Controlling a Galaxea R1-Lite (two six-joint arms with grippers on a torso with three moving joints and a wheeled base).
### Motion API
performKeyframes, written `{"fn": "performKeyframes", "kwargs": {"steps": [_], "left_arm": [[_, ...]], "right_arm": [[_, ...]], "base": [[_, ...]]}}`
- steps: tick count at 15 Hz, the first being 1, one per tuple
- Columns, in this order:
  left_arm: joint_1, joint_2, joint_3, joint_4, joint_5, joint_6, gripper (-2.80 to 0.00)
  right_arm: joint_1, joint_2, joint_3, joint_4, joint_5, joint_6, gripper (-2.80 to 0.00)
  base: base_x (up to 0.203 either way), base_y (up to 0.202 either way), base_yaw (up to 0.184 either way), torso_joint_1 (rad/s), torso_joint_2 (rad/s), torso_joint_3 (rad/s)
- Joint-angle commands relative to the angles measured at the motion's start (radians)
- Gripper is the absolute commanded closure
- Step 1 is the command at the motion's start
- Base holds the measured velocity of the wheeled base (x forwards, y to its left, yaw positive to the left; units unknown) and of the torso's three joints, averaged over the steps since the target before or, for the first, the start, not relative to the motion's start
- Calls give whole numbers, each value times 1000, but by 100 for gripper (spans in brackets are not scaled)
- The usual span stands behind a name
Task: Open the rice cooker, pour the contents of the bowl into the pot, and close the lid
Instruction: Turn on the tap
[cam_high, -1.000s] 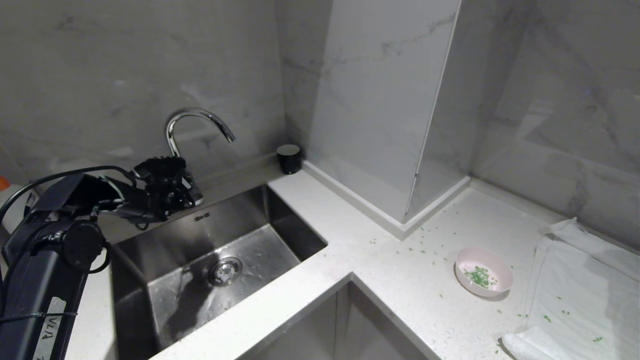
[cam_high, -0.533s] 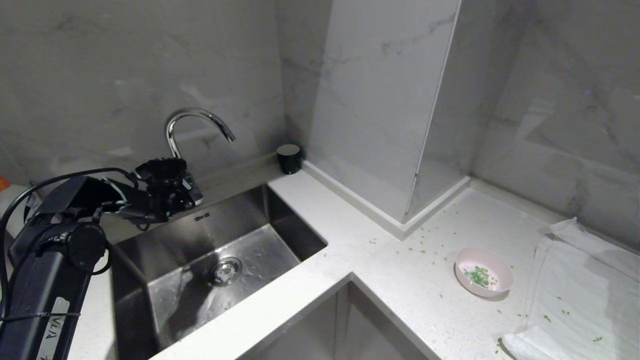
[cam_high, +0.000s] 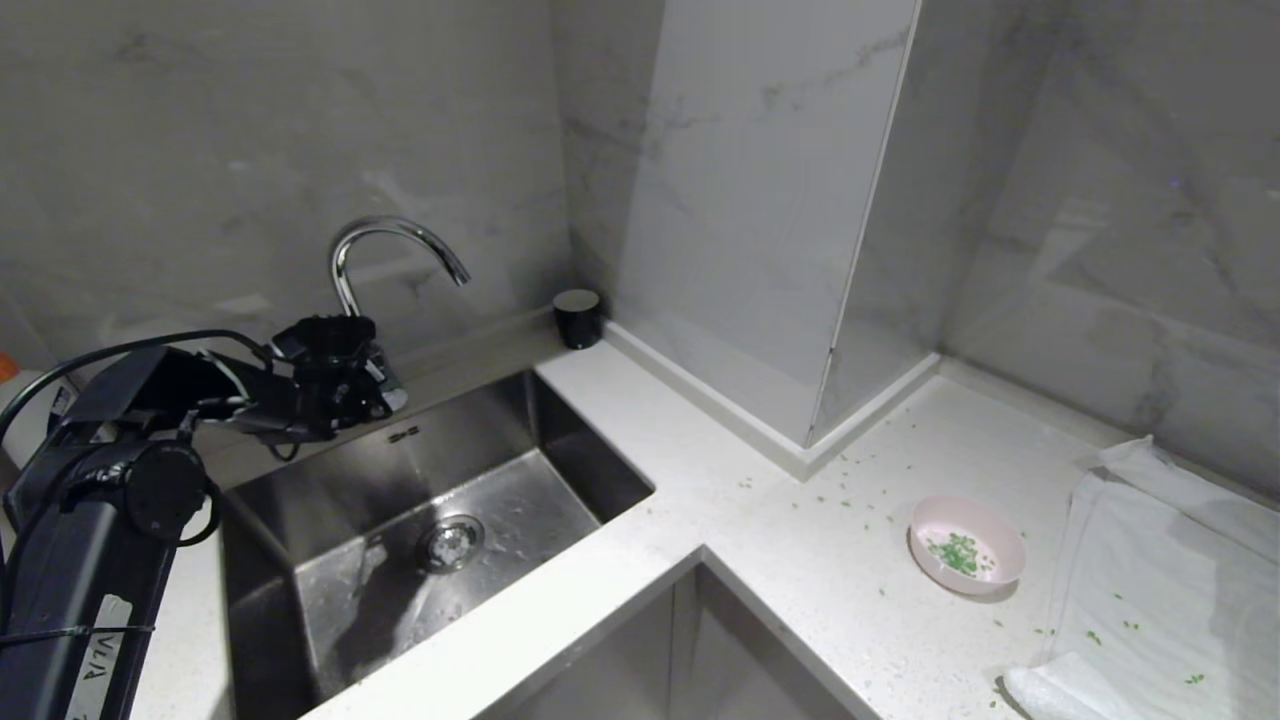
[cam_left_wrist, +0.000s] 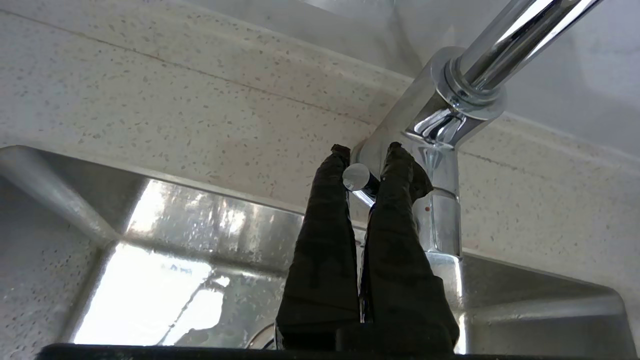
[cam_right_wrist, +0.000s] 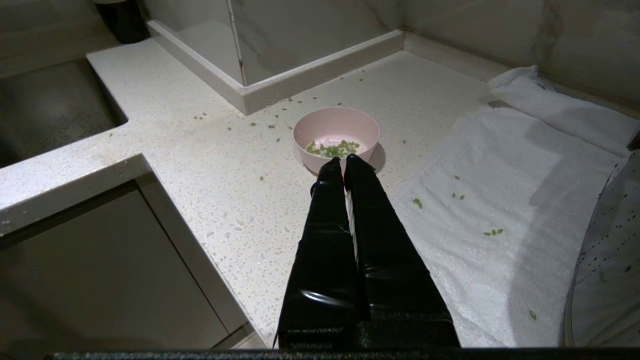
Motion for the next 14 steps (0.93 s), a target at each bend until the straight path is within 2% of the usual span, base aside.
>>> {"fn": "performKeyframes", "kwargs": {"steps": [1,14], "left_arm": [[-4,-4,8,3,8,6,0],[-3,-12,13,29,8,9,0]], "right_arm": [[0,0,0,0,0,-1,0],[0,0,0,0,0,0,0]], "base": [[0,0,0,0,0,0],[0,0,0,0,0,0]]}}
